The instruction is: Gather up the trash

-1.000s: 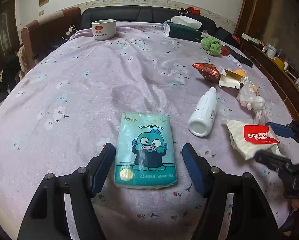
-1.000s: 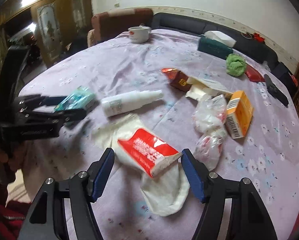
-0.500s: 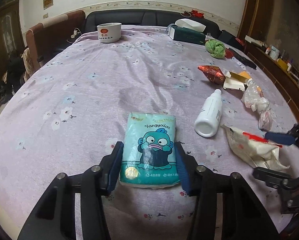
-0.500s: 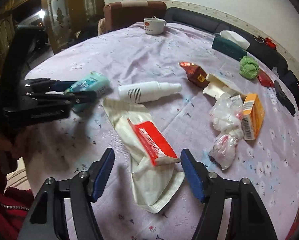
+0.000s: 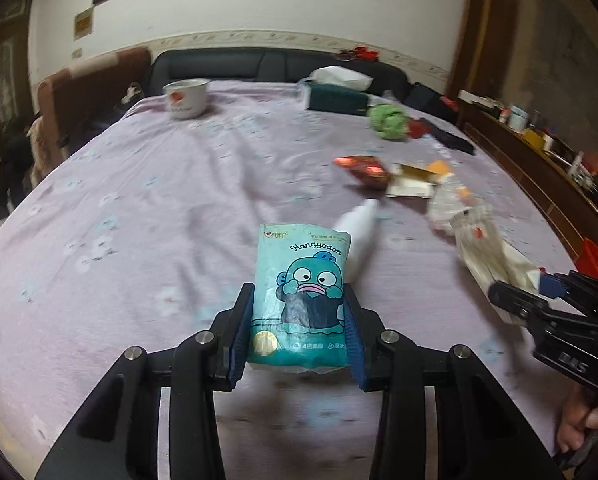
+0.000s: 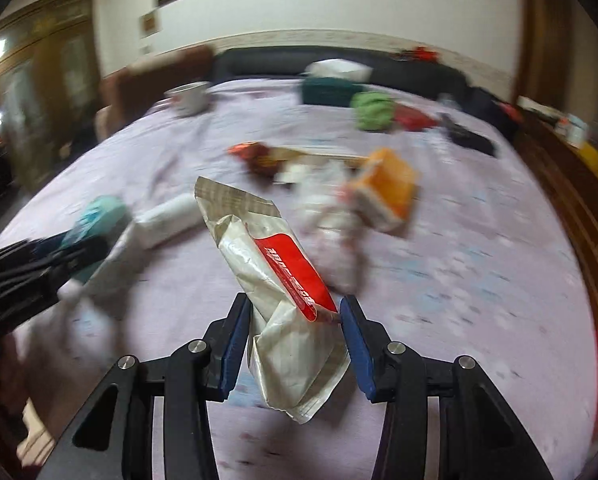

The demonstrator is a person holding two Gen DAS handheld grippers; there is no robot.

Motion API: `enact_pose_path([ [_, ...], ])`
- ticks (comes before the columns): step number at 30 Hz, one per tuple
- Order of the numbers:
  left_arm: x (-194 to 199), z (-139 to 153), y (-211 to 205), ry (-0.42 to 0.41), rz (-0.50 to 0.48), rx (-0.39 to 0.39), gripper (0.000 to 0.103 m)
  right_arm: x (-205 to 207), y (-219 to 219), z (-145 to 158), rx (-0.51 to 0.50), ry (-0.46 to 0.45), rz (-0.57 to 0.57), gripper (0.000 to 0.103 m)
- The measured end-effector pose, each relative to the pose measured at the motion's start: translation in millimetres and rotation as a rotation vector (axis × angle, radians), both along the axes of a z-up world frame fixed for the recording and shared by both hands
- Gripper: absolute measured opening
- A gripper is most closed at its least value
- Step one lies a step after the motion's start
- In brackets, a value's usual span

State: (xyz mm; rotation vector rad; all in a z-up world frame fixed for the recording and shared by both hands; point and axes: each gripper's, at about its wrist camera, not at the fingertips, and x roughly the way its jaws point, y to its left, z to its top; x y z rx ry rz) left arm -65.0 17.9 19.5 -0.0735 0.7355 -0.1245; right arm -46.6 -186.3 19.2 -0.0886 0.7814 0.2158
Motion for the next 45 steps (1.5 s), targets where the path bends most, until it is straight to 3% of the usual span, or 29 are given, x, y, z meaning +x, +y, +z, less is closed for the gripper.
enact_pose_path([
  [9,2.1,-4.8,-55.5,-0.029,-0.084,0.081,0.039,-4.5,-10.1,0.3,0.006,-0.031,-0.067,0.049],
  [21,2.9,-9.1,-55.2,-0.010,-0.080,0.083,0.039,-1.6,-25.4,-5.0,0.110,0.007,-0.080,0.049],
  [45,1.4,-9.8,-56.8,-0.008,-0.087,0.095,0.039,-7.2,-22.0,-2.7,0.093,-0.026,-0.061,0.049],
])
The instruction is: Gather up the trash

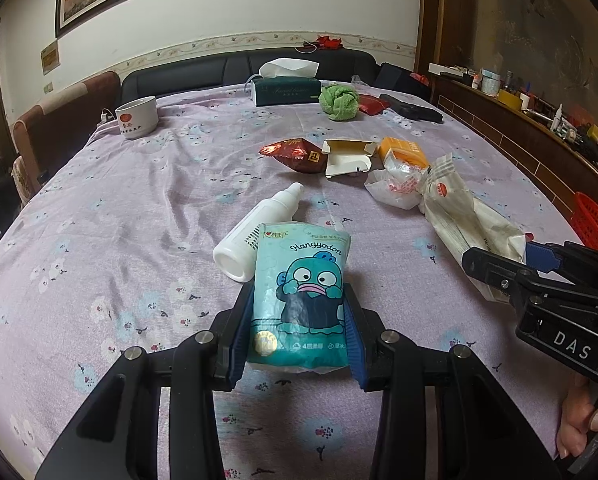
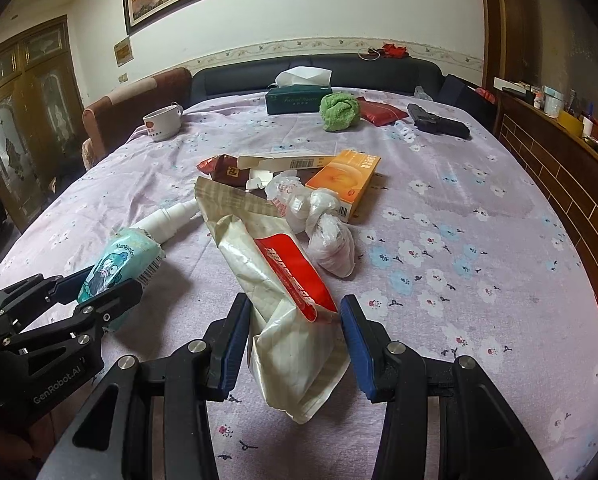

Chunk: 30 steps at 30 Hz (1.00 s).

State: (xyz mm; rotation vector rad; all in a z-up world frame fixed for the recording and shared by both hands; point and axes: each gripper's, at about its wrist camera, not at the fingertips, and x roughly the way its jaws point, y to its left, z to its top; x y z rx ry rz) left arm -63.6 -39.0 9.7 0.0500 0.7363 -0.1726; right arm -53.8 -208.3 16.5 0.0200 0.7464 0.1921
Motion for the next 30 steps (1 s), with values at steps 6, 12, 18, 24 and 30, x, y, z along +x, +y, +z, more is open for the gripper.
enact_pose_path([
  [6,-0.2,0.5,0.4,-0.005,0.002,0.000,0.039,0.1,0.9,-0.7,0.003,-0.003,0.003,0.049],
  [12,-0.7,0.9,0.2,-0.009,0.003,0.001,0.039,-0.3,-0.8,-0.6,0.005,-0.004,0.000,0.049],
  [18,-1.3,0.9,0.1,-0.010,0.004,0.001,0.039,0.0,-1.0,-0.5,0.007,-0.001,0.003,0.049],
  [24,-1.5,0.9,-0.1,-0.010,0.005,0.001,0.039,0.1,-1.2,-0.5,0.006,0.000,0.003,0.049],
  [30,-1.9,0.9,-0.1,-0.010,0.005,0.001,0.039,0.1,-1.2,-0.5,0.006,0.001,0.003,0.049],
])
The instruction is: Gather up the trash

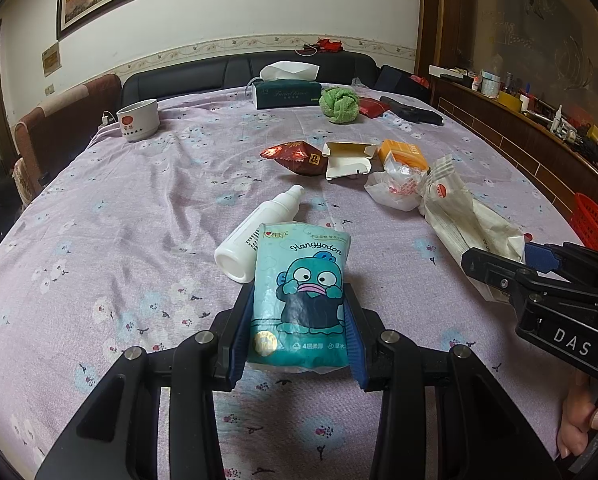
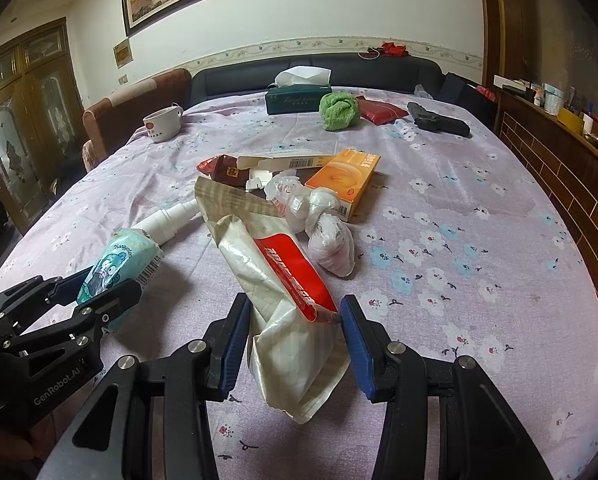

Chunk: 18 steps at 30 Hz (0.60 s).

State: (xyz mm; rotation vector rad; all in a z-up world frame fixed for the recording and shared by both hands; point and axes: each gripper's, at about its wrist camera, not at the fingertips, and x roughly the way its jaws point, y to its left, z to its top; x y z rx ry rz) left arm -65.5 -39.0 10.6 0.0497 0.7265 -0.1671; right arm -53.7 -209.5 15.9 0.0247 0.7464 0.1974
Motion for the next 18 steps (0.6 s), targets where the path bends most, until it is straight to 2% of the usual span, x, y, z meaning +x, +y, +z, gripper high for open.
enact_pose_path([
  [18,-2.4,2.2,0.5,-0.018,0.002,-0.006,0.039,-2.2,-1.0,0.2,0.006,-0.013,-0.002,0.049],
])
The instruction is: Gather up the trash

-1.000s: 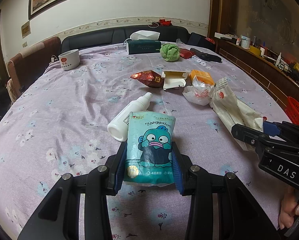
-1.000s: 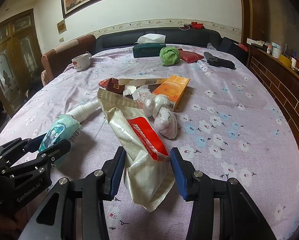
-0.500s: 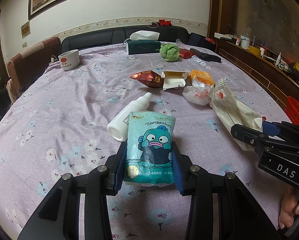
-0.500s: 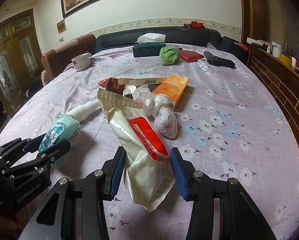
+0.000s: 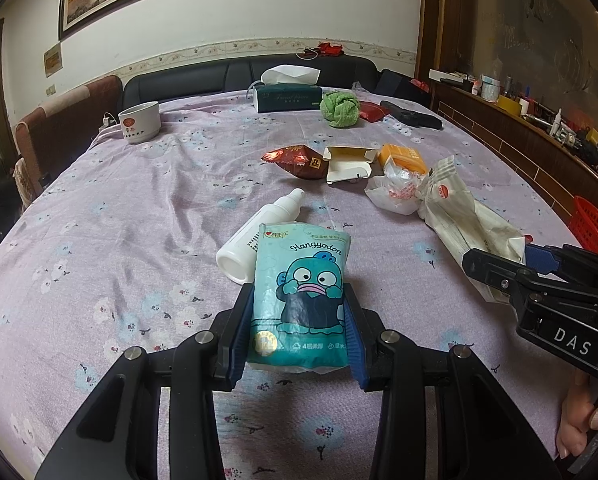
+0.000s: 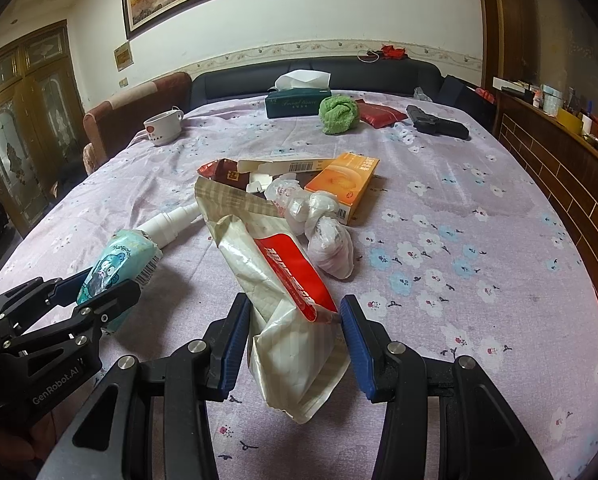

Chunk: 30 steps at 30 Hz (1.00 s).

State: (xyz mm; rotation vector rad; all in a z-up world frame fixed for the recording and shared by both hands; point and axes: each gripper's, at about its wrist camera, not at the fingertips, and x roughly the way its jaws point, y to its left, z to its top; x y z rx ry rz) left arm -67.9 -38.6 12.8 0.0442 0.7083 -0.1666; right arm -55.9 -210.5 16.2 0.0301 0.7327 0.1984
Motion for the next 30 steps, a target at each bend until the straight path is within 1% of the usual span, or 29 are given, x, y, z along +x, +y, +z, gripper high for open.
enact_pose_path([
  [15,-1.9,0.2,3.6,-0.006,0.000,-0.018,0.039,1.7,-0.6,-0.1,-0.004,0.003,-0.014,0.049],
  [19,-2.2,1.3,5.8,-0.008,-0.001,-0.030,0.039,-6.1,-2.5,3.1,-0.014,-0.001,-0.017,0.049],
  [22,-2.1,1.4,5.8,-0.002,-0.010,-0.036,0.039,-12.5,-10.9,7.4,0.038,0.019,-0.008,0.049],
  [24,-1.9,1.6,5.2,0.007,-0.009,-0.039,0.039,-17.5,-19.9,13.2,0.061,0.014,-0.015,0.049],
  [27,-3.8,7.0,0.4,0.024,-0.030,-0.070,0.039,-23.7,-37.4,21.3,0.089,0.008,-0.045,0.049],
  [30,-8.1,18.8,-14.8,0.009,-0.067,-0.058,0.039,-28.4,-61.6,28.2,0.130,0.003,-0.095,0.049],
])
